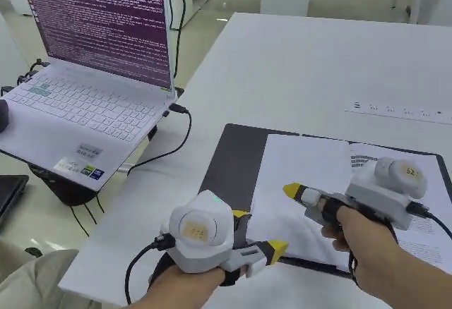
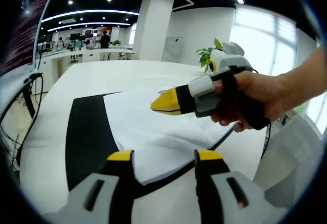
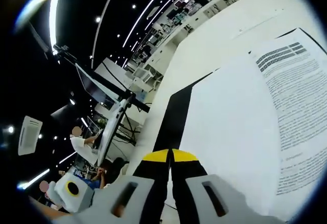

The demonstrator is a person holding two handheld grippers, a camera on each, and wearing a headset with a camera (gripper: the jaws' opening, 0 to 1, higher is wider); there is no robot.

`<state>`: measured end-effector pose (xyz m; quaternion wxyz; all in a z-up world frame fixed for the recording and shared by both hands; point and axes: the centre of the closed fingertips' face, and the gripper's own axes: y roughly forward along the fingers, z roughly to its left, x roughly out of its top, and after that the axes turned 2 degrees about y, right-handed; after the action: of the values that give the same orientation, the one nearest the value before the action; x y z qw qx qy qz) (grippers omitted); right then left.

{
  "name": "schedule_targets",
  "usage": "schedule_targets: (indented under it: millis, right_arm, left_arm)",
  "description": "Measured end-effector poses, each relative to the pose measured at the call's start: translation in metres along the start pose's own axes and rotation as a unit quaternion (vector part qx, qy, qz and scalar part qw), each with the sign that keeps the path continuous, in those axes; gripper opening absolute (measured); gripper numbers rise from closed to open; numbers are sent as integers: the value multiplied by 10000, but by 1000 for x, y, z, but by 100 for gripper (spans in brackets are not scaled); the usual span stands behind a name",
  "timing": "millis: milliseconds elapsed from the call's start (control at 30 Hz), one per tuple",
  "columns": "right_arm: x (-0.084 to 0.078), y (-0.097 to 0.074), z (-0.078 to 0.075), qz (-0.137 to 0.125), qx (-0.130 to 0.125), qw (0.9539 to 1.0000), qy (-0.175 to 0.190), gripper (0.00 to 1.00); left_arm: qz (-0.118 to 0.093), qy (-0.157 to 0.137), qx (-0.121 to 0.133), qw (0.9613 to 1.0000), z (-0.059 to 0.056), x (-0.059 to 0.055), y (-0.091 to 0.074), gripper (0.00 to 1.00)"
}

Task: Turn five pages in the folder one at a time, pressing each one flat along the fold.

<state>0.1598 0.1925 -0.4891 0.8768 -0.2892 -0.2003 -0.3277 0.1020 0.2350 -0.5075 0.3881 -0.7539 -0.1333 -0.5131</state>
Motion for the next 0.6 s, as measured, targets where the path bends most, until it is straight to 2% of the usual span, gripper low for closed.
schedule_targets:
  millis: [133,167,233,300,433,600]
  right_arm:
    - [17,-17,-18,-310,-67,9992,-247,0]
    - [23,-21,-24,-435,-113,9983,-363,0]
    - [26,-28,-30,-480,-156,9979,-412,0]
    - [33,-34,-37,-654,-247,9958,-590,0]
    - [40,-42,-47,-733,-375,9936,-769,0]
    - [49,-43,-55,-820,-400,9911,-975,0]
  left_arm:
    - [21,-28,146,9999,4,0,17,43]
    - [46,-17,192,9998,5,-1,21,42]
    - [68,20,299,9995,8,-3,27,41]
    - [133,21,358,9993,9,-7,31,40]
    - [259,77,443,9987,10,-17,35,41]
    - [382,83,520,9979,12,-27,33,40]
